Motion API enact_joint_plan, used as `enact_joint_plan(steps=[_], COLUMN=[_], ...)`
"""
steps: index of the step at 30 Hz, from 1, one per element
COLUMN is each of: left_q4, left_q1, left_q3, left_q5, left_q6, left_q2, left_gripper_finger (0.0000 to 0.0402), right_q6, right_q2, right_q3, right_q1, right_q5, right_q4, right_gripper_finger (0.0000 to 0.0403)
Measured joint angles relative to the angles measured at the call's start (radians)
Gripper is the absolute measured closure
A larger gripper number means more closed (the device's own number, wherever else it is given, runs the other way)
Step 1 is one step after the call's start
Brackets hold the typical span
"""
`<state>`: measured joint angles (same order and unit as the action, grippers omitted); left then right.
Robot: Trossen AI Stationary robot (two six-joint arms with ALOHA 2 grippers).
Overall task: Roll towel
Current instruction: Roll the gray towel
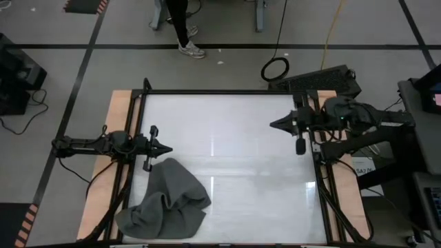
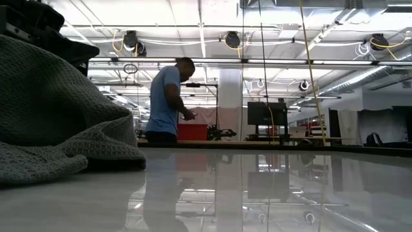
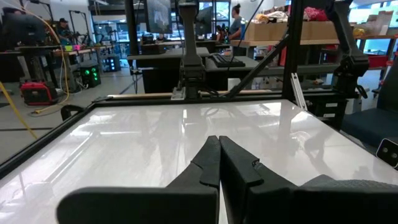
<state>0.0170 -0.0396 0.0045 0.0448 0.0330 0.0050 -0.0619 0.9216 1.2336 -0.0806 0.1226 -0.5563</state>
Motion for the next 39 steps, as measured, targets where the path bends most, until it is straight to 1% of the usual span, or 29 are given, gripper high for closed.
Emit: enact_joint_plan(steps=[4,8,14,16,20,22,26,28,30,31,33,36,39], left_q4=[0.0,0.0,0.001,0.002,0.001,0.001,0.007,0.044,0.085,0.059,-0.007,-0.066,-0.095], left_q1=[0.0,0.0,0.0,0.0,0.0,0.0,0.0,0.0,0.0,0.0,-0.001,-0.002,-0.002], left_q3=[0.0,0.0,0.0,0.0,0.0,0.0,0.0,0.0,0.003,0.012,0.051,0.147,0.258], left_q5=[0.0,0.0,0.0,0.0,0.0,0.0,0.0,0.0,-0.001,-0.008,-0.02,-0.022,-0.066], left_q6=[0.0,0.0,0.0,0.0,0.0,0.0,0.0,-0.002,-0.031,-0.047,-0.061,-0.051,-0.051], left_q2=[0.0,0.0,0.0,0.0,0.0,0.0,0.0,0.001,0.001,0.003,0.017,0.054,0.123], left_gripper_finger=[0.0399,0.0399,0.0399,0.0399,0.0399,0.0399,0.0399,0.0399,0.0399,0.0399,0.0399,0.0399,0.0399], right_q6=[0.074,0.083,0.09,0.132,0.277,0.316,0.336,0.335,0.333,0.333,0.328,0.284,0.272], right_q2=[0.109,0.212,0.32,0.35,0.389,0.402,0.424,0.434,0.445,0.452,0.463,0.48,0.49], right_q3=[0.134,0.255,0.356,0.373,0.379,0.379,0.379,0.379,0.379,0.379,0.379,0.379,0.379], right_q1=[0.0,-0.014,-0.054,-0.067,-0.09,-0.099,-0.106,-0.105,-0.105,-0.105,-0.105,-0.097,-0.084], right_q5=[-0.014,-0.025,-0.025,-0.025,-0.024,-0.023,-0.016,-0.015,-0.014,-0.014,-0.014,-0.013,-0.01], right_q4=[-0.031,-0.073,-0.123,-0.135,-0.126,-0.131,-0.134,-0.139,-0.157,-0.161,-0.189,-0.226,-0.268], right_gripper_finger=[0.0403,0.0403,0.0403,0.0403,0.0403,0.0403,0.0403,0.0403,0.0403,0.0403,0.0403,0.0403,0.0403])
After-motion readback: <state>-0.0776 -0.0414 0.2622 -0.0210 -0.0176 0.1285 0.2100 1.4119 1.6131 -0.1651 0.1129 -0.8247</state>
